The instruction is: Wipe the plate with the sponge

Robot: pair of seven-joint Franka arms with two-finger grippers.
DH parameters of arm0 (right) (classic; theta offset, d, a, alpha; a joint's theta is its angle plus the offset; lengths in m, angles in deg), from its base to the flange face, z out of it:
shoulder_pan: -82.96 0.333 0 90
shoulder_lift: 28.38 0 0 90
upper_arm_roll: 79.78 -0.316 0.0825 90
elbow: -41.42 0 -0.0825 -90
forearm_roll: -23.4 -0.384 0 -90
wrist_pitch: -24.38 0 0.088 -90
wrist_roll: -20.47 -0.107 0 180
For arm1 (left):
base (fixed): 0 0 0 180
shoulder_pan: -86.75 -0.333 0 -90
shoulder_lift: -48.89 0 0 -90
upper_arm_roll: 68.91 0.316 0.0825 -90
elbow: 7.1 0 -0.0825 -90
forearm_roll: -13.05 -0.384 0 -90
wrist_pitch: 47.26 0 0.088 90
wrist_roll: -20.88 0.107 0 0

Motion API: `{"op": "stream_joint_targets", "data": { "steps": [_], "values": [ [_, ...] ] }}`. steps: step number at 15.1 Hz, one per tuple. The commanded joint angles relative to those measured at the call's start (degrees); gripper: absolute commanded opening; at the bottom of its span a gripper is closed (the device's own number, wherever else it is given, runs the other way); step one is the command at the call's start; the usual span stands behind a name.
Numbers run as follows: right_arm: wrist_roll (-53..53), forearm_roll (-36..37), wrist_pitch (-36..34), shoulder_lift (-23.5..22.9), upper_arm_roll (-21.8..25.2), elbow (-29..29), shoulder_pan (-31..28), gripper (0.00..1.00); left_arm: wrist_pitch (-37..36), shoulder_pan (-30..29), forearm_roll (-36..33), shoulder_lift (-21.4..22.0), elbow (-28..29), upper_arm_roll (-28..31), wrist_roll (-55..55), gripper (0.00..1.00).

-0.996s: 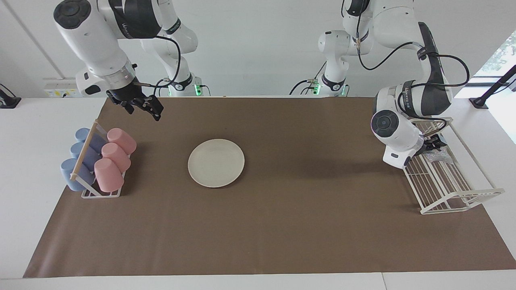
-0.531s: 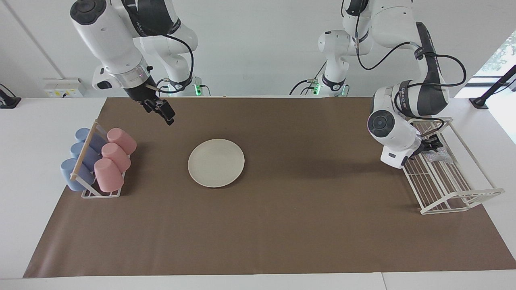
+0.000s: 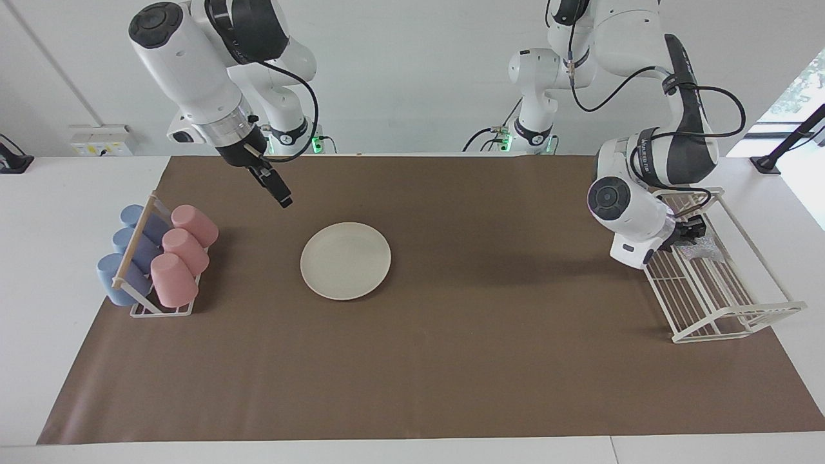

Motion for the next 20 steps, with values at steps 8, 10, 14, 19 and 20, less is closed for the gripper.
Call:
{"op": "stream_joint_targets", "data": {
  "steps": [8,10,14,19,20],
  "values": [
    [-26.29,-0.09,2.37,-5.01,-0.01,-5.27,11.29,1.00,-3.36,0.11,0.19,2.32,-6.91,0.32,10.69,0.00],
    [-31.30,0.36,0.71,-7.99,0.00,-9.03,12.88,1.00,-5.91,0.19,7.27,2.14,-11.47,0.49,11.49,0.00],
    [-36.58,2.90,-6.33,-15.73,0.00,-20.99,15.96,1.00,-11.11,0.11,22.75,2.41,-16.85,0.49,11.41,0.00],
    [-44.42,4.14,-9.93,-24.96,0.43,-33.83,20.80,1.00,-11.82,-2.62,52.46,6.01,-18.00,1.20,8.00,0.00],
    [-44.77,4.14,-9.76,-25.06,0.52,-34.10,21.41,1.00,-11.29,-3.40,55.80,6.27,-18.00,1.11,5.81,0.00]
  ]
}}
